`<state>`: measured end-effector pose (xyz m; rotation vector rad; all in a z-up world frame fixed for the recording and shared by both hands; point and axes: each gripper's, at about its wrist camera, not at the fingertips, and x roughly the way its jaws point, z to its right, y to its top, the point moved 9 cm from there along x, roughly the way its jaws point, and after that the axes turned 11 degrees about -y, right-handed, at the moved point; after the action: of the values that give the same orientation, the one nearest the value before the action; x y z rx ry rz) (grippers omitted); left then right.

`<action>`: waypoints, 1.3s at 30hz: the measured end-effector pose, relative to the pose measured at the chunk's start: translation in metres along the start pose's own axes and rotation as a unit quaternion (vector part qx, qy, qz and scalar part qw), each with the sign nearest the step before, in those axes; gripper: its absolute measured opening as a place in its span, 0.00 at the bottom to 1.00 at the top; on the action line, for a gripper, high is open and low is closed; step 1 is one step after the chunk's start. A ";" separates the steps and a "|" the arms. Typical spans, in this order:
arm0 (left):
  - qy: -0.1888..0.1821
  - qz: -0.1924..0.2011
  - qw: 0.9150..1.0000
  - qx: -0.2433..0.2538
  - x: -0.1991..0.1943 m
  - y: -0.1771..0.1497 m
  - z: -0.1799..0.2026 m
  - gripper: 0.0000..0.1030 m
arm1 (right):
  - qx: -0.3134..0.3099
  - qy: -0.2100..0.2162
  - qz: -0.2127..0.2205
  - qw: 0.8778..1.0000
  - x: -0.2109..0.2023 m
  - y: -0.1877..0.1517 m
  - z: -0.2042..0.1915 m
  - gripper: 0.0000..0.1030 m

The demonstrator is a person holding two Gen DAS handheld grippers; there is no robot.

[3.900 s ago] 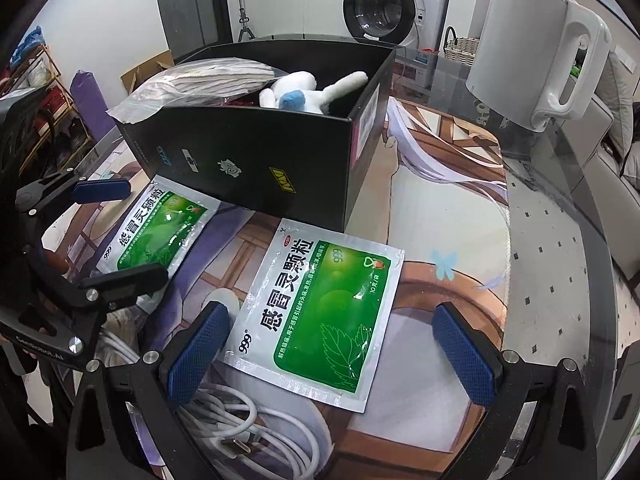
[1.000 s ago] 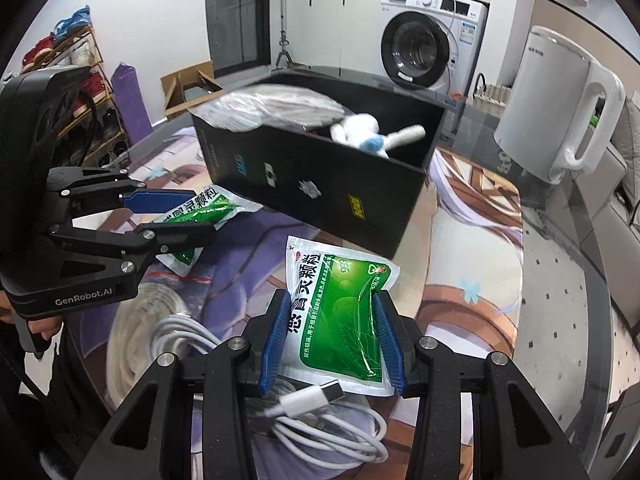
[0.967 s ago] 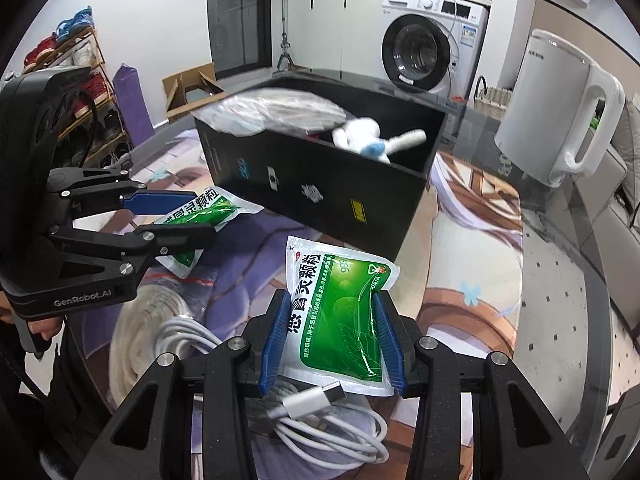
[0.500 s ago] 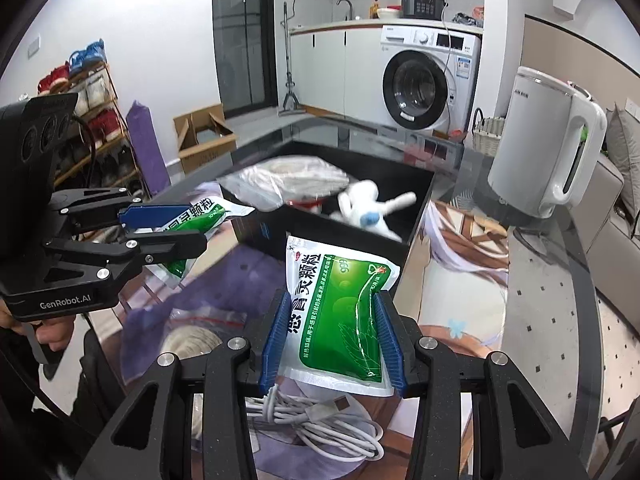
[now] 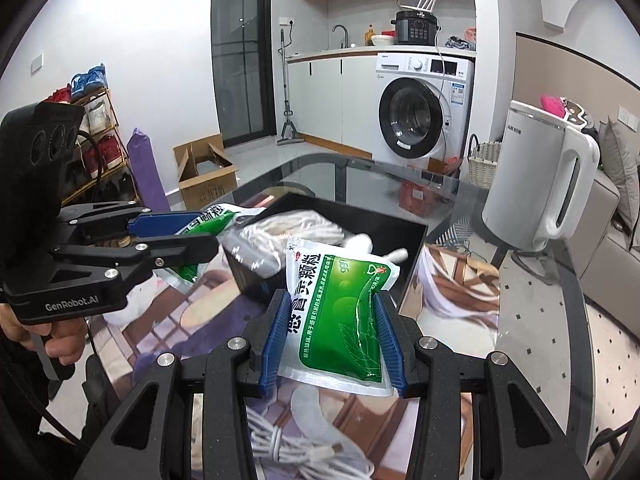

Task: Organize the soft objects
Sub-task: 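Lift both green packets and carry them over the black box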

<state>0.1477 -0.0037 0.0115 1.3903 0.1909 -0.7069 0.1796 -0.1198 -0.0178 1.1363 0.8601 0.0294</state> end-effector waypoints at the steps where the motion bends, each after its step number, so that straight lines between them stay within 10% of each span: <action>1: -0.001 0.002 1.000 -0.002 0.001 0.002 -0.002 0.31 | 0.001 -0.001 0.003 1.000 0.001 0.003 0.000 0.41; 39: 0.034 -0.058 0.998 0.009 0.112 0.008 -0.049 0.31 | -0.010 0.000 -0.038 0.999 0.108 0.030 0.015 0.41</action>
<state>0.2540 0.0042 -0.0498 1.4307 0.3210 -0.7598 0.2746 -0.0709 -0.0544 1.0836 0.9016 -0.0250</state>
